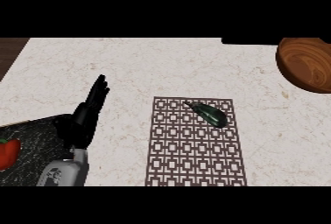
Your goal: Pick the lemon from the placemat and place it in the bowl
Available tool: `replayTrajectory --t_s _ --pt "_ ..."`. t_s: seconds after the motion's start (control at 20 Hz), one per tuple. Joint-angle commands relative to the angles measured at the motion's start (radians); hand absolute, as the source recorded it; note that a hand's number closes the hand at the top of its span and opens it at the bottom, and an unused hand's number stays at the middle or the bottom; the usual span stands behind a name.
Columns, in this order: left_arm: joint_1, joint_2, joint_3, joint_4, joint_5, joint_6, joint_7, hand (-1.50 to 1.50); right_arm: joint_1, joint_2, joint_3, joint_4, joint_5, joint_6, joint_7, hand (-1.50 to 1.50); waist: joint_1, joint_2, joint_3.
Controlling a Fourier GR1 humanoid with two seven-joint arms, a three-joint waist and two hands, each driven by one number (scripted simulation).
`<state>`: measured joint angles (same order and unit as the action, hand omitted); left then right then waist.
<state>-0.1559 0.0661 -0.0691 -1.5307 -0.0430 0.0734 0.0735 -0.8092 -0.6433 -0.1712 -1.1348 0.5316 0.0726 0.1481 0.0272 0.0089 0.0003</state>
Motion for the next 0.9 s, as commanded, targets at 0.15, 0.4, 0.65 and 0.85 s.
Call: replayTrajectory --t_s 0.15,0.4,0.65,0.85 --pt "-0.004 0.007 0.019 -0.008 0.014 -0.013 -0.009 0.0 -0.072 -0.02 -0.031 0.398 0.103 -0.176 -0.23 1.5 0.004 0.001 0.0" --pt "-0.007 -0.011 0.003 0.0 0.019 -0.023 -0.012 0.0 -0.115 -0.067 -0.058 0.644 0.146 -0.266 -0.363 1.5 0.023 0.011 0.002" --pt "-0.019 0.027 0.028 0.046 0.028 -0.061 -0.05 0.0 -0.141 -0.087 -0.084 0.8 0.157 -0.312 -0.419 1.5 0.029 0.016 0.002" --pt "-0.03 -0.025 -0.017 0.023 -0.014 -0.005 -0.015 0.0 -0.131 -0.133 -0.146 0.889 0.079 -0.141 -0.469 1.5 0.032 0.02 0.004"
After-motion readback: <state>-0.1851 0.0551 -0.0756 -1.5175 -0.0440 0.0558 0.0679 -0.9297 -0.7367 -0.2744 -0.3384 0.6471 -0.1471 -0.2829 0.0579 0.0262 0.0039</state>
